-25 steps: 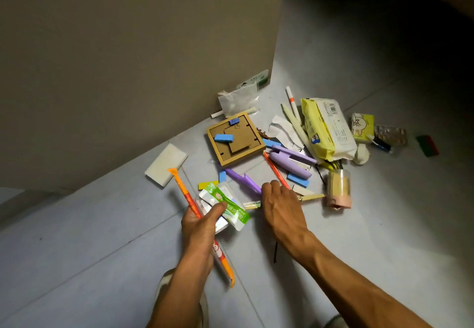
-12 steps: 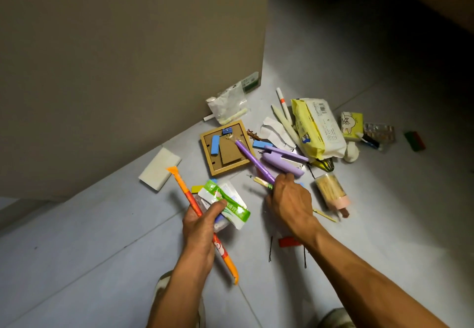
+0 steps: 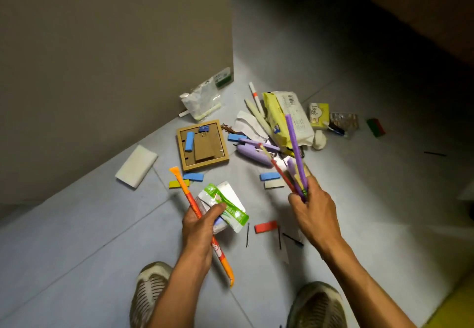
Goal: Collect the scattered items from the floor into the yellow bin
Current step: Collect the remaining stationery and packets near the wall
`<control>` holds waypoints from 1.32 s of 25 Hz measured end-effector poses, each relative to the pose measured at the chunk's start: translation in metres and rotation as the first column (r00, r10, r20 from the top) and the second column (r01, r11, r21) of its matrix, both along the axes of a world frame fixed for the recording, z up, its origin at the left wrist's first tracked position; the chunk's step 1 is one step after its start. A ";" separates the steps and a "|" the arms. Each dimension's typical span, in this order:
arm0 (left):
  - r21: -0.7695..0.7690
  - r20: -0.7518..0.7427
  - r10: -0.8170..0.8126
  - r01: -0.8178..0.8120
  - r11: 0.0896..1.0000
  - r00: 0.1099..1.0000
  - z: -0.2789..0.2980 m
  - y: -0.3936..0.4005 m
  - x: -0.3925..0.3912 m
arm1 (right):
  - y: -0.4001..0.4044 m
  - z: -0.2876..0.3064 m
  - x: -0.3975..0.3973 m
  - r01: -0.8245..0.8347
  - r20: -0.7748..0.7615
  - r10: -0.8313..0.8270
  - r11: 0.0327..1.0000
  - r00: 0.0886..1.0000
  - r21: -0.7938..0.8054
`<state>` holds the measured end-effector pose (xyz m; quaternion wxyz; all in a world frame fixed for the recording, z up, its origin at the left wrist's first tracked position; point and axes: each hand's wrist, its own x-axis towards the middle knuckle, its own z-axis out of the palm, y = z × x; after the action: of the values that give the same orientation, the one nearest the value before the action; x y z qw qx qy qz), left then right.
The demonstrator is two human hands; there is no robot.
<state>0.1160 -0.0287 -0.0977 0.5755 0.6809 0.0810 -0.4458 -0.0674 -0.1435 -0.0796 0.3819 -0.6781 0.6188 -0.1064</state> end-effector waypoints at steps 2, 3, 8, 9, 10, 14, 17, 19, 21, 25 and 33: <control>0.016 -0.009 -0.033 0.033 0.999 0.999 0.002 -0.005 -0.016 | -0.017 -0.007 -0.016 0.013 -0.082 -0.022 0.994 0.996 -0.106; 0.017 -0.016 -0.050 0.051 0.999 0.999 0.004 -0.008 -0.023 | -0.026 -0.011 -0.019 -0.001 -0.155 -0.022 0.989 0.988 -0.147; 0.019 -0.026 -0.097 0.097 0.995 0.995 0.011 -0.022 -0.041 | -0.048 -0.041 -0.001 -0.165 -0.449 0.150 0.986 0.881 0.007; 0.030 -0.021 -0.100 0.100 0.995 0.995 0.013 -0.024 -0.041 | -0.050 -0.042 0.003 -0.146 -0.438 0.153 0.988 0.886 0.049; 0.041 -0.014 -0.096 0.096 0.995 0.995 0.016 -0.024 -0.040 | -0.052 -0.039 0.005 -0.076 -0.358 0.121 0.988 0.926 0.136; -0.010 -0.030 -0.106 0.106 0.994 0.994 0.041 -0.031 -0.047 | -0.047 0.005 -0.024 0.201 0.265 -0.502 0.695 0.824 0.691; -0.101 -0.101 -0.196 0.186 0.977 0.975 0.077 -0.040 -0.081 | -0.020 0.060 -0.071 0.120 0.425 -0.615 0.649 0.664 0.751; -0.194 -0.146 -0.308 0.278 0.941 0.940 0.101 -0.048 -0.112 | 0.002 0.098 -0.107 0.094 0.500 -0.641 0.663 0.582 0.742; -0.315 -0.210 -0.453 0.378 0.870 0.867 0.129 -0.055 -0.170 | 0.034 0.136 -0.169 0.160 0.551 -0.682 0.686 0.481 0.710; -0.421 -0.182 -0.759 0.648 0.635 0.625 0.193 -0.052 -0.307 | 0.101 0.195 -0.301 0.442 0.542 -0.781 0.623 0.311 0.645; 0.050 0.376 -0.913 0.987 -0.150 -0.158 0.197 -0.051 -0.432 | 0.105 0.173 -0.422 0.817 0.361 -0.839 0.511 0.407 0.267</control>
<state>-0.3159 -0.0794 0.0992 0.1325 0.4830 -0.5975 -0.6263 -0.4891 -0.0386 0.0933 0.4258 -0.2293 0.7687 -0.4185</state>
